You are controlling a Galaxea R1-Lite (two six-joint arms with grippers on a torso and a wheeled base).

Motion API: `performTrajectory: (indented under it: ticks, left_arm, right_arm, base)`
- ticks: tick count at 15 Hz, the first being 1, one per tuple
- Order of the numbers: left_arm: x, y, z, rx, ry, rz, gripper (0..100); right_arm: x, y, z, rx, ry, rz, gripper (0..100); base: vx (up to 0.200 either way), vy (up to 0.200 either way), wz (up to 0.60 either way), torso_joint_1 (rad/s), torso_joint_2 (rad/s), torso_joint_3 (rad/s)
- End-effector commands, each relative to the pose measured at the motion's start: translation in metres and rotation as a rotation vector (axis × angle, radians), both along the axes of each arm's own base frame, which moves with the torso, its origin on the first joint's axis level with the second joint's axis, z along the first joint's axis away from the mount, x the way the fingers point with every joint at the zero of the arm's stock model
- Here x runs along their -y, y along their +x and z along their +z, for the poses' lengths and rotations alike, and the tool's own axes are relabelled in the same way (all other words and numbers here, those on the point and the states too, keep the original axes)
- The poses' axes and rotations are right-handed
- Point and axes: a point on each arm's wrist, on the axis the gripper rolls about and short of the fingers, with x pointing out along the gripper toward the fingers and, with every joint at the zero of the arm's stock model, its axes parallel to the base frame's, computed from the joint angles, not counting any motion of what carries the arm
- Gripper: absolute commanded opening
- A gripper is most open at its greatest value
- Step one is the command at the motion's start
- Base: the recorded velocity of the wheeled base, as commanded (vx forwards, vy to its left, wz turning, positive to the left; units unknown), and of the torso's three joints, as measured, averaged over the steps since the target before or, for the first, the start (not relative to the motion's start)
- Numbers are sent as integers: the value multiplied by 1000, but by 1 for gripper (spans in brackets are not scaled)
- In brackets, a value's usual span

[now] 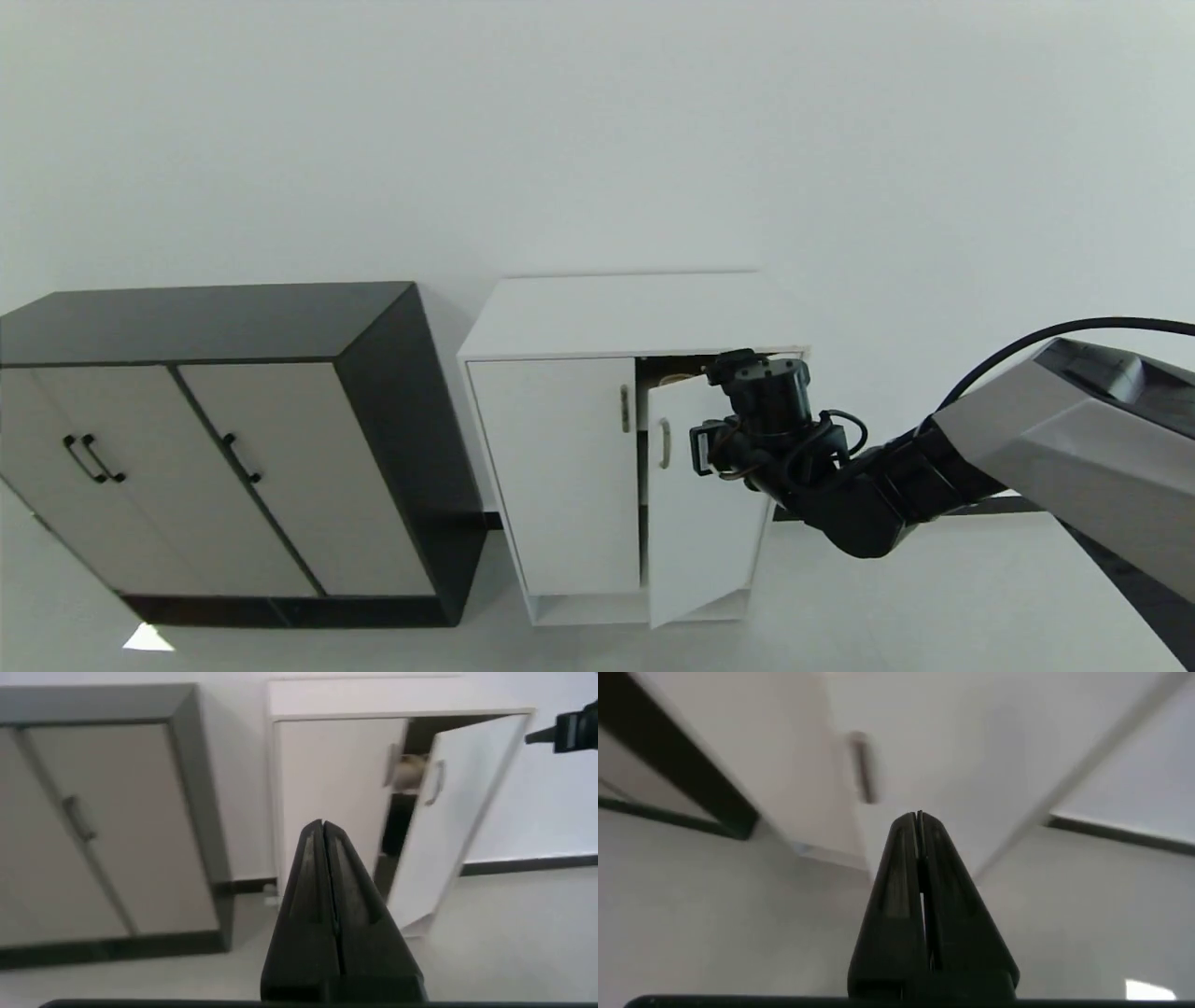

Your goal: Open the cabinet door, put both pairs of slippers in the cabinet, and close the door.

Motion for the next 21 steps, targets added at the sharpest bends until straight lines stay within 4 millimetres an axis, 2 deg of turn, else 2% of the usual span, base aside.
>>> performTrajectory:
  ticks: [1, 9, 12, 15, 18, 21]
  left_arm:
    - [0, 0, 0, -2, 0, 1, 0]
    - [0, 0, 0, 0, 2, -1, 0]
    - [0, 0, 0, 0, 2, -1, 0]
    - [0, 0, 0, 0, 2, -1, 0]
    - [0, 0, 0, 0, 2, -1, 0]
    - [0, 0, 0, 0, 2, -1, 0]
  right_arm:
    - [2, -2, -6, -8, 7, 28, 0]
    - [20, -4, -28, -53, -97, 33, 0]
    - [23, -13, -33, -4, -61, 59, 0]
    - [33, -27, -49, -47, -65, 103, 0]
    - [46, -49, -60, -61, -44, 166, 0]
    - [47, -50, -61, -60, -43, 169, 0]
  base:
    - [0, 0, 0, 0, 0, 0]
    - [0, 0, 0, 0, 0, 0]
    - [200, 0, 0, -1, 4, 7]
    - [200, 0, 0, -9, 2, 6]
    - [200, 0, 0, 9, 4, 5]
    - [200, 0, 0, 1, 1, 2]
